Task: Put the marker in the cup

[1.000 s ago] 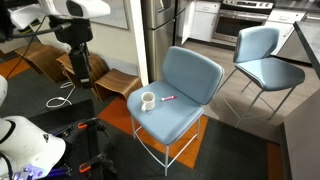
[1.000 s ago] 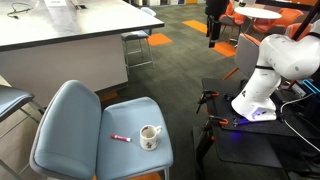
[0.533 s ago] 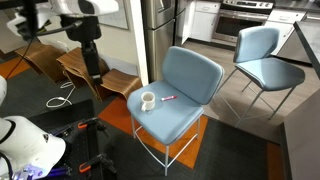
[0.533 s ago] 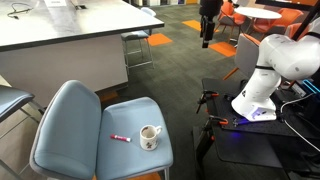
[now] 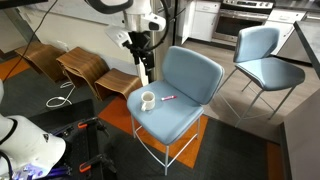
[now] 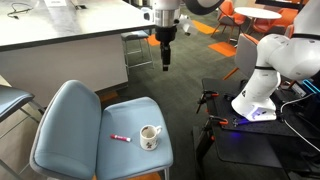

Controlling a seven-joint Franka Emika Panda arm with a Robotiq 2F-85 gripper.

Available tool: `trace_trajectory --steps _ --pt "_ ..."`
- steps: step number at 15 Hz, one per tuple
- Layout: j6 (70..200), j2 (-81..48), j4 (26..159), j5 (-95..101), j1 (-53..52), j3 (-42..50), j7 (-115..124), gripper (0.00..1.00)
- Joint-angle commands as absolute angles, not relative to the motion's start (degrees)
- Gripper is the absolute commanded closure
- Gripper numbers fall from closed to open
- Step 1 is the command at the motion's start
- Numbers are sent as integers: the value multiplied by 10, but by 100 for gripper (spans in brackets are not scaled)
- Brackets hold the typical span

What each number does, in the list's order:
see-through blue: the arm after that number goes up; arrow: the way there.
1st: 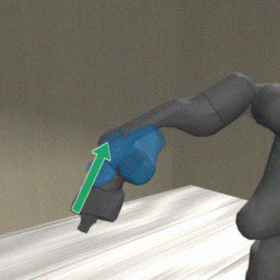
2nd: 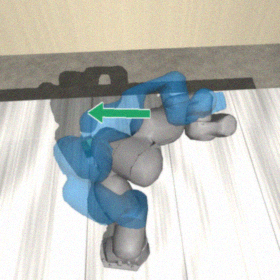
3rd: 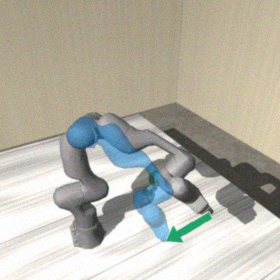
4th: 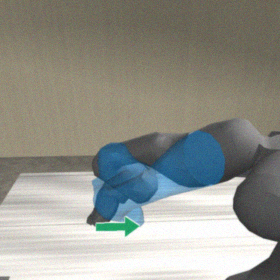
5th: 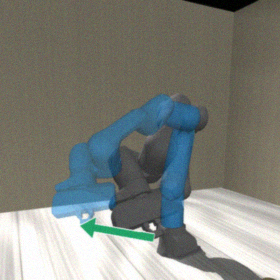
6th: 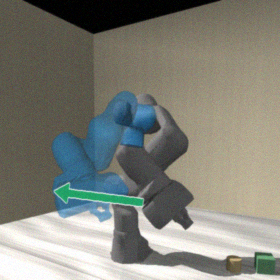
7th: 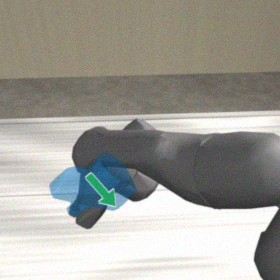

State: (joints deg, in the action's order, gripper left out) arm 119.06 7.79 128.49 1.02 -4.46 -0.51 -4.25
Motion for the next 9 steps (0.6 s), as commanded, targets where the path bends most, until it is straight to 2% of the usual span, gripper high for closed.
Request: trace_trajectory --steps 1,9 --pt "1220 -44 1199 -10 -46 -20 -69 0" --pt "1276 -320 975 -44 -48 -59 -82 0"
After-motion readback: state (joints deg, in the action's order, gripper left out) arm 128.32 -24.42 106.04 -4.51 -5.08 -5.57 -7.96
